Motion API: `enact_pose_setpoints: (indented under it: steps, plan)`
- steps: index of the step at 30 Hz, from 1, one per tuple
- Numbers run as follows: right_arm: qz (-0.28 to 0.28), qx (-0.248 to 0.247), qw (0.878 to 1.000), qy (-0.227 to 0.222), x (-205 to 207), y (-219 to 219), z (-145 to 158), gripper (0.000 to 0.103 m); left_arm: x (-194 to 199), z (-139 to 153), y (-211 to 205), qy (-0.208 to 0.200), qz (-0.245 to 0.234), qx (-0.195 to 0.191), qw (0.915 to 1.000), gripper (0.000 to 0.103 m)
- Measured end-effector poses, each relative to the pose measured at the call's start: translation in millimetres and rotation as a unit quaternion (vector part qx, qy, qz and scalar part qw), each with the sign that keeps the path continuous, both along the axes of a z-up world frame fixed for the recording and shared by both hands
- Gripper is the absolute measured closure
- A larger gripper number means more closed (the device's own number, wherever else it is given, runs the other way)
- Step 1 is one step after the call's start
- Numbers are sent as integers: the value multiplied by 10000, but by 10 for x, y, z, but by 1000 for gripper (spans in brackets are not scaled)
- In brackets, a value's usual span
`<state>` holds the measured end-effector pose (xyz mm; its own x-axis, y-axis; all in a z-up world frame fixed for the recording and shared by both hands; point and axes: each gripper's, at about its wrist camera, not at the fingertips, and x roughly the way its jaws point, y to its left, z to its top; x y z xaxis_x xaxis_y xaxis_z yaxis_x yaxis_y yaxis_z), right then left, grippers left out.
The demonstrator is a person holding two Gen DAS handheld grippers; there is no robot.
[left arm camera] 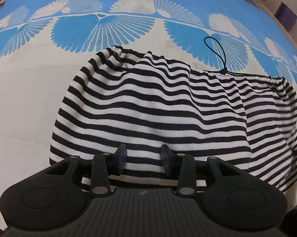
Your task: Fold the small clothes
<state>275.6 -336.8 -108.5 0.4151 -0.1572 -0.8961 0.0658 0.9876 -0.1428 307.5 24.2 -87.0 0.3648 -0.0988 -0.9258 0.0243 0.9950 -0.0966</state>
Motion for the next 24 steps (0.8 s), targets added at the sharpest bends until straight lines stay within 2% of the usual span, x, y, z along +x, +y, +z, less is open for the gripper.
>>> enact_pose_setpoints:
  steps: [1,4,10,16,20,22,24]
  plan:
    - [32,-66,9998,161,-14,-13,-56,52,-11,3,6,-18,7,0,10000,61]
    - [25,9,10000,85,-31,-69,10,50,-49,37,26,-115,32,-11,9999,61]
    - [-45,91,9970,-768,-281,-206,443,50,-182,200,67,-550,96,133,9983,61]
    - [-402,643,9853,-1529,-566,-386,763,48,-453,441,74,-1142,196,493,9920,61]
    - [-456,933,9811,-1632,-747,-418,771,48,-744,617,41,-1312,466,445,9893,61]
    - [-346,925,9820,-1608,-804,-408,769,48,-924,682,-37,-1434,469,577,9869,61]
    - [-271,878,9821,-1647,-832,-415,797,48,-1093,710,-78,-1500,485,539,9860,61]
